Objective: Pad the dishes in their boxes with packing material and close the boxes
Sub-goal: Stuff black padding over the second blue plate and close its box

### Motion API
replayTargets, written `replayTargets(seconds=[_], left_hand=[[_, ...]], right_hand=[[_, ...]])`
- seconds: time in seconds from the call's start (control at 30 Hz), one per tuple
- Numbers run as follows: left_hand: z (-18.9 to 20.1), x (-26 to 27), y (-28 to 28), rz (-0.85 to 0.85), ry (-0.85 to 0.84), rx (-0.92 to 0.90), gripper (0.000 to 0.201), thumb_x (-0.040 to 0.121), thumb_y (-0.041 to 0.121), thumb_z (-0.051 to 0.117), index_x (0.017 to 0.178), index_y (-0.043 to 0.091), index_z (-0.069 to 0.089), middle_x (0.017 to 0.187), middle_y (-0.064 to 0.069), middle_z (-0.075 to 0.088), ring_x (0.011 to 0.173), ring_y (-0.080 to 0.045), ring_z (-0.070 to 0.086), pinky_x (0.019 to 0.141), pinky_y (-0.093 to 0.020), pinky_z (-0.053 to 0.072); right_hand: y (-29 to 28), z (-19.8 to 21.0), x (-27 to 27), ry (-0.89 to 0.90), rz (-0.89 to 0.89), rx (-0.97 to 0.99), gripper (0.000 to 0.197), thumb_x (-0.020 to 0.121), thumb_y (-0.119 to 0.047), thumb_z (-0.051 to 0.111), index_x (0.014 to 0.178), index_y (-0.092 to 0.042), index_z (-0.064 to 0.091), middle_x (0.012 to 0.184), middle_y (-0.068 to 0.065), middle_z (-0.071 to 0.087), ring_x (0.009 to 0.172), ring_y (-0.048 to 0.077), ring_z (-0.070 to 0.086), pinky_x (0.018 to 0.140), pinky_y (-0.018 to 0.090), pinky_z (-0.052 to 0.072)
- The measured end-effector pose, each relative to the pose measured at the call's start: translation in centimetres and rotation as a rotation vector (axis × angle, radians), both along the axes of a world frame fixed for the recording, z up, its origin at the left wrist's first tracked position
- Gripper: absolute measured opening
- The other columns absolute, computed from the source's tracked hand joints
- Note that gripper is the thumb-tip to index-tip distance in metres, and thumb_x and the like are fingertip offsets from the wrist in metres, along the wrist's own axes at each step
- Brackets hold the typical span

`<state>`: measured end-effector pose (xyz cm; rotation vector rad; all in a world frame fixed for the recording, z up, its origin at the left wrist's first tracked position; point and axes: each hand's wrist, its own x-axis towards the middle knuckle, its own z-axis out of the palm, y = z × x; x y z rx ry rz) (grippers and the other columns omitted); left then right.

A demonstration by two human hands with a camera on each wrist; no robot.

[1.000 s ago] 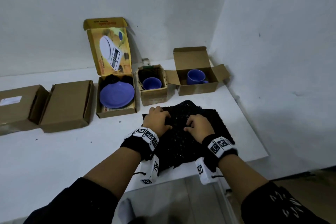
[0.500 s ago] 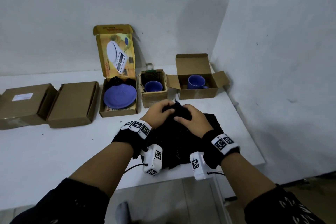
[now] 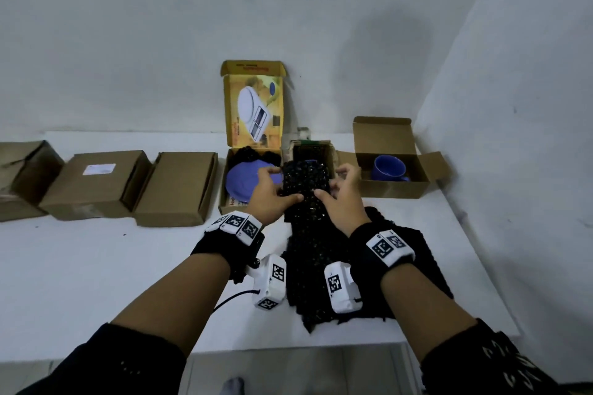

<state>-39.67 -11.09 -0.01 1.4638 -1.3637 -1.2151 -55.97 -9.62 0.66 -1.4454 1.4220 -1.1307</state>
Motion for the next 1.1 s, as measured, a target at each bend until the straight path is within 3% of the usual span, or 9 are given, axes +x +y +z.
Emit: replayTargets(seconds=[0.1, 0.2, 0.33, 0.47, 0.6, 0.7, 0.77, 0.93, 1.1], left_hand=[[0.2, 2.9, -0.6, -0.067, -0.099, -0.137, 0.055, 0.081, 0.005, 0.07, 0.116, 0.019, 0.03, 0.095, -0.012, 0.062, 0.08, -0.025, 0.066, 0.068, -0.033, 0.057], [0.0, 5.6, -1.6, -0.15, -0.267, -0.223, 0.04, 0.083, 0.005, 0.067, 0.116, 0.015, 0.048, 0.108, 0.0, 0.058, 0.097, -0.018, 0.062, 0.074, -0.018, 0.052], [-0.2, 8.8, -2.9, -0.181, -0.312, -0.144, 0.046, 0.079, 0.005, 0.071, 0.122, 0.01, 0.058, 0.118, -0.005, 0.063, 0.109, -0.017, 0.059, 0.095, -0.029, 0.049], [-0.8, 11.4, -4.1, -0.214, -0.394, -0.137, 0.023, 0.08, 0.009, 0.071, 0.103, 0.007, 0.067, 0.095, -0.001, 0.062, 0.09, -0.015, 0.059, 0.073, -0.009, 0.044], [-2.1, 13.0, -5.4, -0.238, -0.462, -0.202, 0.018, 0.081, 0.017, 0.072, 0.095, 0.008, 0.067, 0.097, -0.002, 0.051, 0.092, -0.013, 0.048, 0.077, -0.015, 0.034], [-2.6, 13.4, -6.1, -0.269, -0.397, -0.131, 0.01, 0.085, 0.016, 0.067, 0.091, 0.01, 0.062, 0.085, -0.002, 0.057, 0.079, -0.015, 0.053, 0.059, -0.01, 0.037], [-3.1, 13.4, -6.2, -0.236, -0.371, -0.117, 0.013, 0.086, 0.017, 0.067, 0.094, 0.012, 0.059, 0.087, -0.004, 0.062, 0.077, -0.016, 0.056, 0.06, -0.011, 0.041], [-5.2, 13.7, -6.9, -0.091, -0.433, -0.066, 0.033, 0.08, 0.019, 0.073, 0.109, 0.009, 0.06, 0.107, -0.01, 0.061, 0.092, -0.022, 0.059, 0.08, -0.028, 0.047], [-7.1, 14.8, -7.7, -0.078, -0.661, 0.079, 0.046, 0.08, 0.017, 0.07, 0.12, 0.006, 0.052, 0.121, -0.019, 0.048, 0.104, -0.036, 0.055, 0.09, -0.036, 0.044]], right_hand=[[-1.1, -0.4, 2.2, 0.196, 0.113, -0.059, 0.028, 0.086, 0.001, 0.06, 0.107, -0.016, 0.05, 0.095, 0.0, 0.053, 0.086, 0.013, 0.053, 0.077, 0.019, 0.041], [-2.1, -0.5, 4.3, 0.149, 0.229, 0.048, 0.042, 0.085, 0.0, 0.062, 0.125, -0.012, 0.052, 0.102, -0.003, 0.055, 0.094, 0.009, 0.054, 0.08, 0.014, 0.044], [-3.8, -1.5, 7.0, 0.245, 0.228, 0.105, 0.042, 0.082, -0.005, 0.068, 0.122, -0.011, 0.056, 0.114, 0.007, 0.059, 0.105, 0.018, 0.058, 0.088, 0.026, 0.048], [-5.3, -2.5, 8.9, 0.452, 0.202, -0.013, 0.022, 0.081, -0.015, 0.071, 0.102, -0.01, 0.067, 0.103, 0.004, 0.05, 0.101, 0.017, 0.049, 0.091, 0.026, 0.04], [-6.3, -3.0, 10.2, 0.403, 0.216, -0.032, 0.014, 0.084, -0.012, 0.067, 0.097, -0.011, 0.062, 0.106, 0.006, 0.055, 0.103, 0.019, 0.052, 0.096, 0.038, 0.044], [-6.5, -3.4, 11.3, 0.247, 0.207, 0.051, 0.037, 0.083, -0.01, 0.066, 0.103, -0.034, 0.045, 0.108, 0.008, 0.058, 0.1, 0.022, 0.06, 0.088, 0.044, 0.052], [-6.7, -3.8, 11.7, 0.226, 0.19, 0.064, 0.05, 0.082, -0.008, 0.067, 0.1, -0.045, 0.039, 0.112, 0.008, 0.056, 0.102, 0.024, 0.061, 0.086, 0.043, 0.054], [-7.6, -4.9, 11.5, 0.448, 0.153, -0.019, 0.027, 0.082, 0.002, 0.059, 0.096, -0.019, 0.049, 0.1, 0.004, 0.057, 0.095, 0.021, 0.056, 0.083, 0.036, 0.049], [-9.3, -6.1, 11.0, 0.672, 0.212, 0.056, 0.022, 0.082, 0.003, 0.055, 0.095, -0.013, 0.047, 0.094, 0.008, 0.057, 0.089, 0.024, 0.054, 0.075, 0.034, 0.044]])
